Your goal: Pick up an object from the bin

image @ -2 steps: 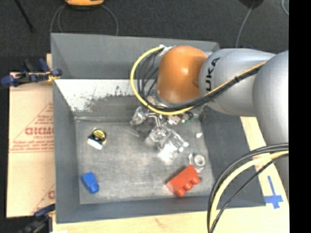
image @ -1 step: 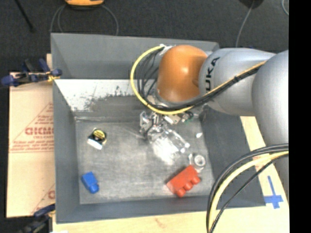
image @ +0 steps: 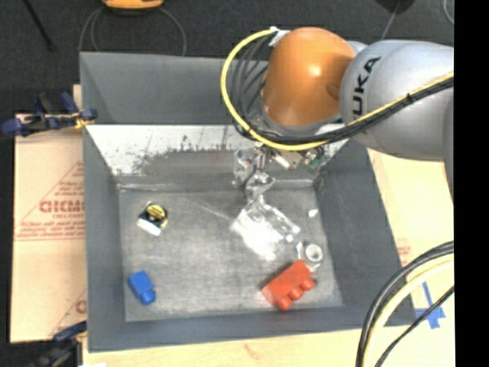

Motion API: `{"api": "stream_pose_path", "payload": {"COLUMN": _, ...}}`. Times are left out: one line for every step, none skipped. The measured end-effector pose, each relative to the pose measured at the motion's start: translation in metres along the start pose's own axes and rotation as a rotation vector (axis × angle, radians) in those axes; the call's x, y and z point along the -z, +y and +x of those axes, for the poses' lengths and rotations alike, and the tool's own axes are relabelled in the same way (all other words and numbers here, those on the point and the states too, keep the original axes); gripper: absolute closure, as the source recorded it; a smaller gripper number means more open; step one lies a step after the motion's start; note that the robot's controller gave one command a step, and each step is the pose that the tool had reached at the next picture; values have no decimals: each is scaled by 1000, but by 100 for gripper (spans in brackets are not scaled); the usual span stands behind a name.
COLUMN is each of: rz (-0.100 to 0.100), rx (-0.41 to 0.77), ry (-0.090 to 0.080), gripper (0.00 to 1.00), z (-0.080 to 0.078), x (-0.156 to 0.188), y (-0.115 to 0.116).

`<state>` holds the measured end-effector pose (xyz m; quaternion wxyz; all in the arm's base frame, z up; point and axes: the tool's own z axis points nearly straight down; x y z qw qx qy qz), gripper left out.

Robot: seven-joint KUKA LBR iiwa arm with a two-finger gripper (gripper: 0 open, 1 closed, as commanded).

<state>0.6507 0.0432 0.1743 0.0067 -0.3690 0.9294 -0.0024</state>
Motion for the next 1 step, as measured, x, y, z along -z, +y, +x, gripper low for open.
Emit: {"api": "stream_pose_path", "payload": {"rz": -5, "rx": -8, "ry": 3, "gripper": 100, "z": -1, "x": 15, "y": -2}}
